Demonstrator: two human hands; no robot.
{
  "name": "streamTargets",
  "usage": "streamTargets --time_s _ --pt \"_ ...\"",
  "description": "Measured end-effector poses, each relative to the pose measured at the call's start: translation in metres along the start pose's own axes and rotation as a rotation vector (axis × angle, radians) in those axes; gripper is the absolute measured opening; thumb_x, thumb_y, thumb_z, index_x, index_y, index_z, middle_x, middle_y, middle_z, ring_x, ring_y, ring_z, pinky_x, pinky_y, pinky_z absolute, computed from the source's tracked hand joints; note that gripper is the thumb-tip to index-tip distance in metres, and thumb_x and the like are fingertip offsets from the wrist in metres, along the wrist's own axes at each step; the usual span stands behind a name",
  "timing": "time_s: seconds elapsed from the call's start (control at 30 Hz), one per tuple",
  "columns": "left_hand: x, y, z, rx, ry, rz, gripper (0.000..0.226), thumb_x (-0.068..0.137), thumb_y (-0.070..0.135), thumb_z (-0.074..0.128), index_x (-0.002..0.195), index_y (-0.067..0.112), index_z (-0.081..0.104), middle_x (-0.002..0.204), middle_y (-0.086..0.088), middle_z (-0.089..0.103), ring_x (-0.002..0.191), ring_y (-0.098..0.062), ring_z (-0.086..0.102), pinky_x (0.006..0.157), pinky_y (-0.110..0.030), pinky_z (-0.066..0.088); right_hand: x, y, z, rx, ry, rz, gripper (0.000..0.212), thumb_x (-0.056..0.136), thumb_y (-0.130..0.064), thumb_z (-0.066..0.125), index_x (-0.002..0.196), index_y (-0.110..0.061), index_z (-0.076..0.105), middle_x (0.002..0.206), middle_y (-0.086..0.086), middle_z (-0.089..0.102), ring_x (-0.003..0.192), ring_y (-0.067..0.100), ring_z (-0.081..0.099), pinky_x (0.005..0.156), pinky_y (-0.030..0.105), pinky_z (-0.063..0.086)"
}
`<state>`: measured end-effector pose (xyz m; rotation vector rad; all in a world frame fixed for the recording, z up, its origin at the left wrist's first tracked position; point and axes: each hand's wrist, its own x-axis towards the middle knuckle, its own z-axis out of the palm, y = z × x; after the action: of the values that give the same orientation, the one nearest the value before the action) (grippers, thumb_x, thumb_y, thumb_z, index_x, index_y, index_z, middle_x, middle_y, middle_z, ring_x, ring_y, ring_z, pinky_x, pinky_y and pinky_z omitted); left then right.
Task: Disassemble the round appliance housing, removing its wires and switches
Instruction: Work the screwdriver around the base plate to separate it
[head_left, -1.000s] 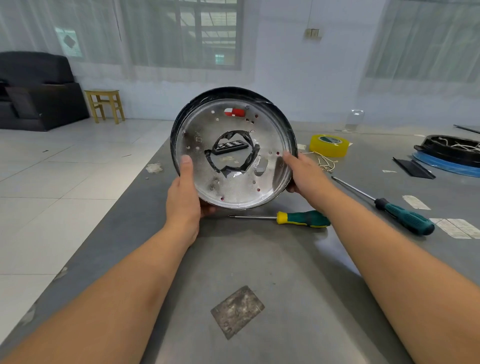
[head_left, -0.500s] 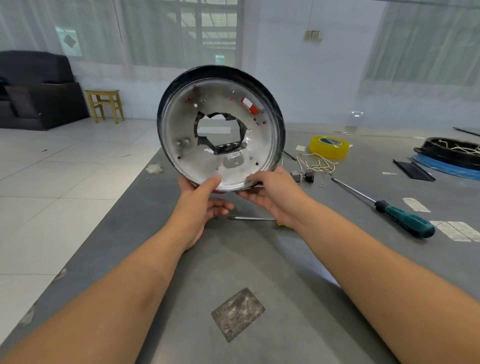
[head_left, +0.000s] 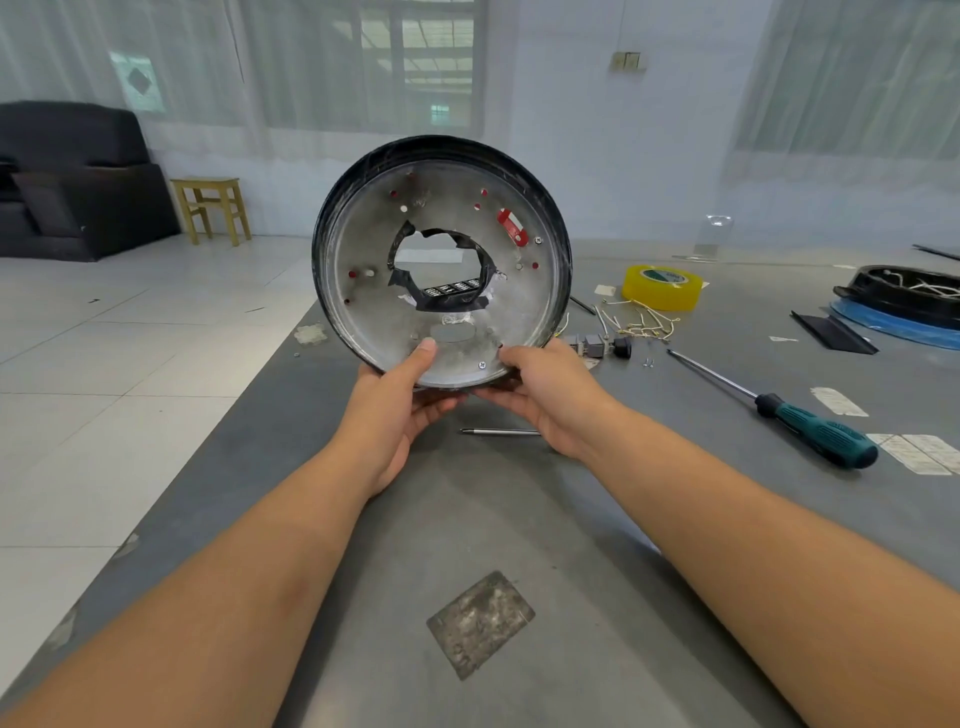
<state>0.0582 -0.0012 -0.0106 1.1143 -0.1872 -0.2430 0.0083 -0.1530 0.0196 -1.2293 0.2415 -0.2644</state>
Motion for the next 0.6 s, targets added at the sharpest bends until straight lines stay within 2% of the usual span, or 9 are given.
streamTargets --time_s 0.07,0.2,0.3,0.43,0.6 --pt "0.0015 0.0014 -0.0021 -0.058 0.025 -0.031 0.035 0.101 0.024 0.069 0.133 0.008 0.064 0.101 -0.005 0.082 0.085 -0.022 0.079 0.063 -0.025 0.061 -0.0011 0.0024 0.0023 0.035 -0.002 0.02 0.028 0.098 0.007 0.048 0.124 0.003 0.058 0.116 0.021 0.071 0.098 0.032 0.073 0.064 0.035 0.062" --pt "0.0036 0.0031 -0.0035 -0.094 0.04 -0.076 0.043 0.098 0.026 0.074 0.135 0.009 0.062 0.115 -0.01 0.078 0.103 -0.027 0.077 0.068 -0.026 0.061 -0.0019 0.0046 0.004 0.08 0.01 0.034 0.032 0.099 0.008 0.047 0.128 0.004 0.057 0.117 0.021 0.071 0.102 0.033 0.072 0.066 0.035 0.062" --pt "0.0045 0.0035 -0.0044 -0.098 0.007 -0.124 0.032 0.095 0.026 0.077 0.122 0.01 0.069 0.1 -0.006 0.082 0.091 -0.023 0.079 0.065 -0.025 0.061 -0.0023 0.0077 0.0054 0.07 0.001 0.019 0.034 0.099 0.007 0.048 0.131 0.002 0.057 0.12 0.019 0.071 0.107 0.033 0.071 0.071 0.036 0.063" --pt "0.007 0.0034 -0.0087 -0.11 -0.009 -0.176 0.024 0.094 0.016 0.078 0.116 0.009 0.071 0.098 -0.006 0.081 0.076 -0.018 0.077 0.061 -0.024 0.059 -0.0021 0.0104 0.0063 0.063 -0.012 0.012 0.033 0.1 0.006 0.049 0.132 0.002 0.057 0.121 0.018 0.071 0.108 0.032 0.071 0.074 0.037 0.063" --pt "0.0089 0.0026 -0.0107 -0.131 0.012 -0.186 0.016 0.098 0.01 0.072 0.114 0.01 0.07 0.092 -0.004 0.082 0.076 -0.016 0.078 0.063 -0.027 0.061 -0.0007 0.0077 0.0031 0.011 -0.06 0.022 0.028 0.103 -0.009 0.057 0.129 0.001 0.059 0.119 0.013 0.073 0.105 0.026 0.073 0.076 0.034 0.063"
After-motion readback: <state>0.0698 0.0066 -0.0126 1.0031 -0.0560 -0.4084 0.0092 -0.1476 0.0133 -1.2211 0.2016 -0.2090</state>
